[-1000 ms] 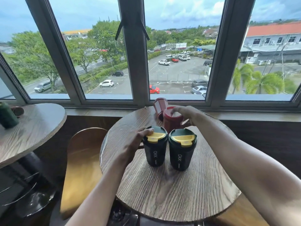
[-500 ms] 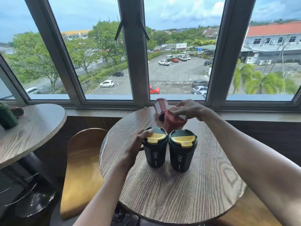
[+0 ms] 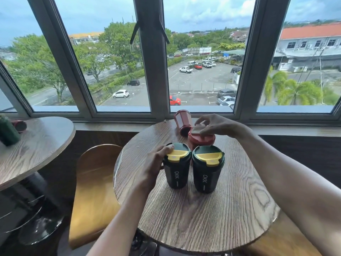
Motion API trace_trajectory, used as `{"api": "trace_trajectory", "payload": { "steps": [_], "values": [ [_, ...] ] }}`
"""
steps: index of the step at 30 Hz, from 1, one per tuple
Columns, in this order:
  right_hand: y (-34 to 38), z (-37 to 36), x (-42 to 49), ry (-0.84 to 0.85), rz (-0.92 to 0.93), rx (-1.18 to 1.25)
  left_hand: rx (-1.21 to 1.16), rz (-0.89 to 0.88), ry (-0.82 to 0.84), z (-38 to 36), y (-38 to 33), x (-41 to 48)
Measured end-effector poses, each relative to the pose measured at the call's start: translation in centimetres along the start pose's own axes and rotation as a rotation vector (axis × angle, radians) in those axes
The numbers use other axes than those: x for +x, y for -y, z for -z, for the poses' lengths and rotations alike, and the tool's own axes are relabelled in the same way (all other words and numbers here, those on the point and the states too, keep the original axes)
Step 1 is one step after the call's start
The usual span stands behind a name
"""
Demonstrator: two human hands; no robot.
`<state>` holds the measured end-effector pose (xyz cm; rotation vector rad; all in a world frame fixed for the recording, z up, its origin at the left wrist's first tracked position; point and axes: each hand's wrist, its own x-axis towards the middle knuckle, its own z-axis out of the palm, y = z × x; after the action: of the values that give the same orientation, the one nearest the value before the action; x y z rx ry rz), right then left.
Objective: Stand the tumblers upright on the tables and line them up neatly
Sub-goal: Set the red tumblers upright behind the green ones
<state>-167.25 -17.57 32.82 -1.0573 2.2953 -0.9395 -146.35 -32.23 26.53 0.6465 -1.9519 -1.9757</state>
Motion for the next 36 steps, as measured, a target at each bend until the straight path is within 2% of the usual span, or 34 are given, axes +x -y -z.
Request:
{"api": "trace_trajectory", "payload": {
  "steps": [7, 14, 19, 23, 26, 32, 36],
  "values": [
    [-0.1, -0.4, -0.7, -0.007, 0.012, 0.089, 0.0, -0.016, -0.007, -0.2, 0.0, -0.1],
    [-1.6, -2.3, -1.4, -0.063, -0.009, 0.312, -0.048, 0.024, 0.074, 0.6, 0.3, 1.0],
    [-2.9, -3.2, -1.4, -0.095, -0.073, 0.531, -0.017, 0.069, 0.071, 1.6, -0.5, 5.3],
    [-2.8, -3.0, -0.3, -0.119, -0.071, 0.595, 0.094, 0.094, 0.074, 0.8, -1.2, 10.9],
    [-3.1, -2.1, 1.1, -0.028, -0.07, 0.593, 0.168, 0.095, 0.046, 0.0, -1.7, 15.8],
    [-3.7, -0.1, 4.0, 0.348, -0.071, 0.656, 0.251, 0.139, -0.006, -2.4, -2.7, 23.9],
    [-4.4, 0.4, 5.4, 0.483, -0.068, 0.691, 0.316, 0.191, -0.019, -3.7, -2.5, 27.6]
  ]
}}
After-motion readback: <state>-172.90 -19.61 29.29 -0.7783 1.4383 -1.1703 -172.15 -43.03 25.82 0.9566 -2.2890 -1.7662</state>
